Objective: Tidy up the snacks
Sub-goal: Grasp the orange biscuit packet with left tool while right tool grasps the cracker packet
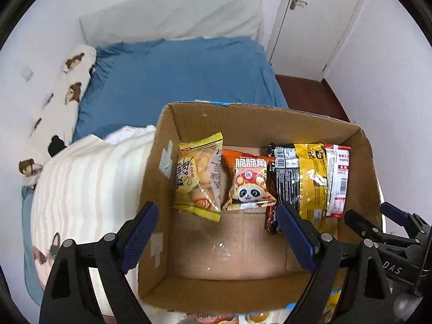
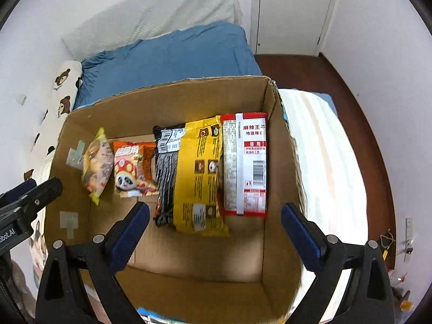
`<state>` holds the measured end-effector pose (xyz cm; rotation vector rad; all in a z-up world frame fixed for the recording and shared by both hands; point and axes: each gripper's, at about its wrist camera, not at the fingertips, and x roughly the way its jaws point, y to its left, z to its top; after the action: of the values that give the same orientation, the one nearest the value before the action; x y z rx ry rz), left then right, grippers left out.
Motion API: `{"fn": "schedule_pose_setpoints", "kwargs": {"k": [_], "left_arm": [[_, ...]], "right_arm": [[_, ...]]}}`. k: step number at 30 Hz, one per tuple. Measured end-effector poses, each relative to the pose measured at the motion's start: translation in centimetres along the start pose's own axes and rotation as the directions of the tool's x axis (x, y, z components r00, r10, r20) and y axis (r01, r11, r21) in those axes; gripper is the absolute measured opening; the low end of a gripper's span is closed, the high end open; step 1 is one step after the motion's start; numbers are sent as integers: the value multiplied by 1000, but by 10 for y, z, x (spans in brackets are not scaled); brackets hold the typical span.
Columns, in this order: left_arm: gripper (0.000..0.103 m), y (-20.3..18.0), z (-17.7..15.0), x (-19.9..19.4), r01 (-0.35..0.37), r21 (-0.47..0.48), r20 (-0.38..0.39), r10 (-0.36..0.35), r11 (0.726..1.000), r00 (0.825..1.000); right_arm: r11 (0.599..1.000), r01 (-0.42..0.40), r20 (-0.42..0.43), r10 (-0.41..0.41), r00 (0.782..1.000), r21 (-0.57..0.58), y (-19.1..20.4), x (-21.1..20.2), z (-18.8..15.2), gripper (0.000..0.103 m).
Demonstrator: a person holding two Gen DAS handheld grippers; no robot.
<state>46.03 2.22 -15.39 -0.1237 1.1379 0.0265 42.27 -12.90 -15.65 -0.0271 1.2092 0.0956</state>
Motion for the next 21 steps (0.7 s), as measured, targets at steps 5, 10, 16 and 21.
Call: {"fn": "schedule_pose_setpoints", "kwargs": {"k": [5,10,16,21], "left_arm": [[90,0,-21,-26,-10,9,54,10,1000,999],[90,-3,-46,-51,-21,28,105,18,999,994],[90,-3,-74,-73,-9,20,114,6,1000,993],[90,3,-112,-82,-2,6,74,2,1000,997]], "right_arm": [[1000,4,59,-4,998,-10,5,-29,-21,100],[1000,-9,107,10,994,-9,10,-59,-43,100],[999,-51,135,49,990,15,9,-91,-76,100],[994,-93,93,88,992,53,-1,-97,-117,100]]}}
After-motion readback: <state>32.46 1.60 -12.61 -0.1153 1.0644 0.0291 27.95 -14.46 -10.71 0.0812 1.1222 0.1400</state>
